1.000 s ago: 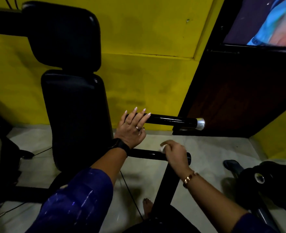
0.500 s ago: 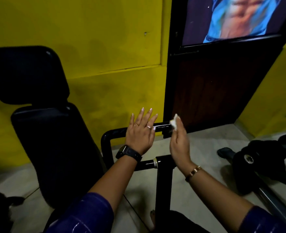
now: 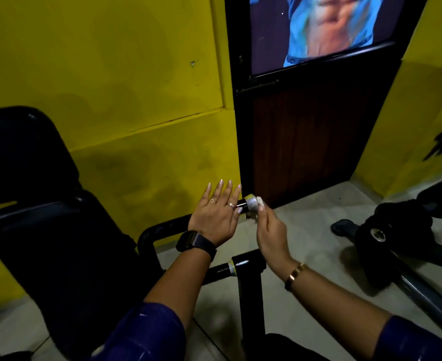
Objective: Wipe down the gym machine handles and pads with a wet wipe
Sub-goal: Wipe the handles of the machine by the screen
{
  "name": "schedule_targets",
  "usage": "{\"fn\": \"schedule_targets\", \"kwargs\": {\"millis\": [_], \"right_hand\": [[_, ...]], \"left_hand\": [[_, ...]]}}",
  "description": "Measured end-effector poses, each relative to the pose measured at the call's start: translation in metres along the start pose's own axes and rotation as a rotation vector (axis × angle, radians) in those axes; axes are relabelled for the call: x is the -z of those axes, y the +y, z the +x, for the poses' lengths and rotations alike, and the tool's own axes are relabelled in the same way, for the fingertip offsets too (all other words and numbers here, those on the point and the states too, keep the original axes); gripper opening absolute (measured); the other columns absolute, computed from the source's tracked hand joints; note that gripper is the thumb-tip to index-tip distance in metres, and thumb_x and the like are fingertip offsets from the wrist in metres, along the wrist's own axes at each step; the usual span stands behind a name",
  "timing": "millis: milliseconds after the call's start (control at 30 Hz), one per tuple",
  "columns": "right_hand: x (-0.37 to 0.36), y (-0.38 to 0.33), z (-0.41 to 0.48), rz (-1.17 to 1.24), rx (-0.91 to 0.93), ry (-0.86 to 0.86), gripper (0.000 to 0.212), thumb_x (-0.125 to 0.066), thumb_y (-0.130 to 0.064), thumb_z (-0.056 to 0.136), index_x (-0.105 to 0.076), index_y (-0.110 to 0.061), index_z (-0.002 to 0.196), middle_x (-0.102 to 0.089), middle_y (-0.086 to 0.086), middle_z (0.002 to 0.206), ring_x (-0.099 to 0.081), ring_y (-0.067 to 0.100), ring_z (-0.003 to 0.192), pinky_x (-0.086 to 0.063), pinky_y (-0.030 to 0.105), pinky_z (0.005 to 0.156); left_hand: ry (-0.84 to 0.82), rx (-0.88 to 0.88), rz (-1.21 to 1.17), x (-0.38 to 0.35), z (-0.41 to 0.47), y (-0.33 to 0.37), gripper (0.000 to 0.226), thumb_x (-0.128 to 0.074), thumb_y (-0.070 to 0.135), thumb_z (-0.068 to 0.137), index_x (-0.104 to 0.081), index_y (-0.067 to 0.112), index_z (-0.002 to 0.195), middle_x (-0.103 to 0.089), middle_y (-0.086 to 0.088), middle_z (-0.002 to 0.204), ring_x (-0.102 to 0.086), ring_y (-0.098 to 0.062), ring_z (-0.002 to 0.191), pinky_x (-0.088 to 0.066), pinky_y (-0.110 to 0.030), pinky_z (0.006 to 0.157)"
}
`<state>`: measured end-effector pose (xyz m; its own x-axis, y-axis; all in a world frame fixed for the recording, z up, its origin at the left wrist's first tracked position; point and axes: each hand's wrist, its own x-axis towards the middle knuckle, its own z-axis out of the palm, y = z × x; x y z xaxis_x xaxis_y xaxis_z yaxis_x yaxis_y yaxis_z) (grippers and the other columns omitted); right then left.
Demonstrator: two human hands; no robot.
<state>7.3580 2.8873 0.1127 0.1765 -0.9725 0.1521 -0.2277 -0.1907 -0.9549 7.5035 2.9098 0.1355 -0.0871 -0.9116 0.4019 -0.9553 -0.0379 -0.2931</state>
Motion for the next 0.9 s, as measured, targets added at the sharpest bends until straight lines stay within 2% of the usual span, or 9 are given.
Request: {"fn": "schedule_targets", "kwargs": {"millis": [100, 167, 233, 367, 467, 600, 700, 800, 900], "right_hand": [[-0.004, -0.005, -0.012, -0.104, 0.217, -0.014, 0.047, -0.035, -0.026, 0.104, -0.032, -0.01, 0.148, -0.034, -0.008, 0.144, -0.031, 0.005, 0.134, -0.021, 0.002, 0.104], [-0.005, -0.009, 0.001, -0.235, 0.381, -0.078, 0.05, -0.031, -0.033, 0.103, -0.038, -0.009, 0.146, -0.031, -0.002, 0.151, -0.021, 0.012, 0.143, -0.015, 0.013, 0.113], [-0.005, -0.013, 0.016, -0.324, 0.456, -0.114, 0.05, -0.03, -0.034, 0.1, -0.054, -0.005, 0.133, -0.051, 0.008, 0.14, -0.039, 0.021, 0.135, -0.025, 0.025, 0.111], [-0.002, -0.022, 0.044, -0.198, 0.176, -0.176, 0.03, -0.041, -0.021, 0.102, -0.064, -0.005, 0.111, -0.066, 0.014, 0.106, -0.06, 0.027, 0.101, -0.042, 0.03, 0.08], [-0.002, -0.02, 0.039, 0.005, -0.076, -0.126, 0.034, -0.038, -0.025, 0.104, -0.063, -0.007, 0.119, -0.066, 0.013, 0.115, -0.059, 0.024, 0.109, -0.042, 0.025, 0.083], [-0.009, -0.012, -0.002, 0.032, 0.027, 0.051, 0.04, -0.036, -0.021, 0.104, -0.044, -0.009, 0.142, -0.049, 0.0, 0.137, -0.043, 0.008, 0.127, -0.03, 0.006, 0.096], [-0.011, -0.013, -0.003, -0.071, 0.203, -0.006, 0.046, -0.035, -0.026, 0.102, -0.041, -0.008, 0.144, -0.041, 0.003, 0.147, -0.035, 0.011, 0.137, -0.024, 0.011, 0.107], [-0.004, -0.023, 0.02, -0.13, 0.239, -0.066, 0.043, -0.034, -0.03, 0.103, -0.059, -0.005, 0.128, -0.06, 0.009, 0.129, -0.052, 0.016, 0.121, -0.037, 0.018, 0.097], [0.003, -0.025, 0.043, -0.134, 0.044, -0.129, 0.039, -0.037, -0.028, 0.104, -0.068, -0.005, 0.111, -0.069, 0.014, 0.102, -0.063, 0.026, 0.097, -0.046, 0.033, 0.081]], "left_hand": [[-0.007, 0.016, -0.008, -0.001, 0.0, 0.002, 0.058, -0.025, 0.039, 0.099, -0.045, 0.01, 0.145, -0.049, -0.015, 0.145, -0.045, -0.031, 0.135, -0.021, -0.048, 0.116], [-0.016, 0.029, 0.006, -0.001, 0.0, 0.002, 0.058, -0.023, 0.039, 0.099, -0.045, 0.011, 0.145, -0.05, -0.014, 0.145, -0.046, -0.03, 0.135, -0.027, -0.048, 0.115], [-0.007, 0.044, 0.015, -0.001, -0.001, 0.003, 0.059, -0.024, 0.038, 0.097, -0.046, 0.011, 0.145, -0.05, -0.013, 0.144, -0.046, -0.028, 0.135, -0.028, -0.046, 0.115], [0.014, 0.051, -0.005, -0.002, 0.0, 0.003, 0.059, -0.024, 0.04, 0.099, -0.046, 0.011, 0.145, -0.052, -0.014, 0.143, -0.047, -0.029, 0.135, -0.031, -0.045, 0.113], [0.021, 0.046, -0.002, -0.002, -0.001, 0.002, 0.059, -0.025, 0.041, 0.099, -0.046, 0.011, 0.144, -0.052, -0.013, 0.142, -0.047, -0.029, 0.134, -0.032, -0.045, 0.113], [0.047, 0.038, 0.006, -0.003, 0.0, 0.002, 0.059, -0.024, 0.041, 0.099, -0.045, 0.01, 0.144, -0.053, -0.015, 0.141, -0.048, -0.03, 0.133, -0.022, -0.045, 0.114], [0.044, 0.046, 0.003, -0.004, 0.0, 0.002, 0.059, -0.023, 0.041, 0.099, -0.046, 0.009, 0.144, -0.054, -0.015, 0.14, -0.049, -0.029, 0.133, -0.028, -0.047, 0.115], [0.051, 0.05, -0.001, -0.004, -0.001, 0.002, 0.059, -0.023, 0.04, 0.099, -0.045, 0.009, 0.144, -0.054, -0.016, 0.139, -0.05, -0.03, 0.132, -0.031, -0.047, 0.113], [0.05, 0.049, -0.001, -0.004, 0.0, 0.003, 0.059, -0.023, 0.041, 0.099, -0.046, 0.009, 0.143, -0.054, -0.017, 0.139, -0.05, -0.03, 0.131, -0.032, -0.047, 0.113]]}}
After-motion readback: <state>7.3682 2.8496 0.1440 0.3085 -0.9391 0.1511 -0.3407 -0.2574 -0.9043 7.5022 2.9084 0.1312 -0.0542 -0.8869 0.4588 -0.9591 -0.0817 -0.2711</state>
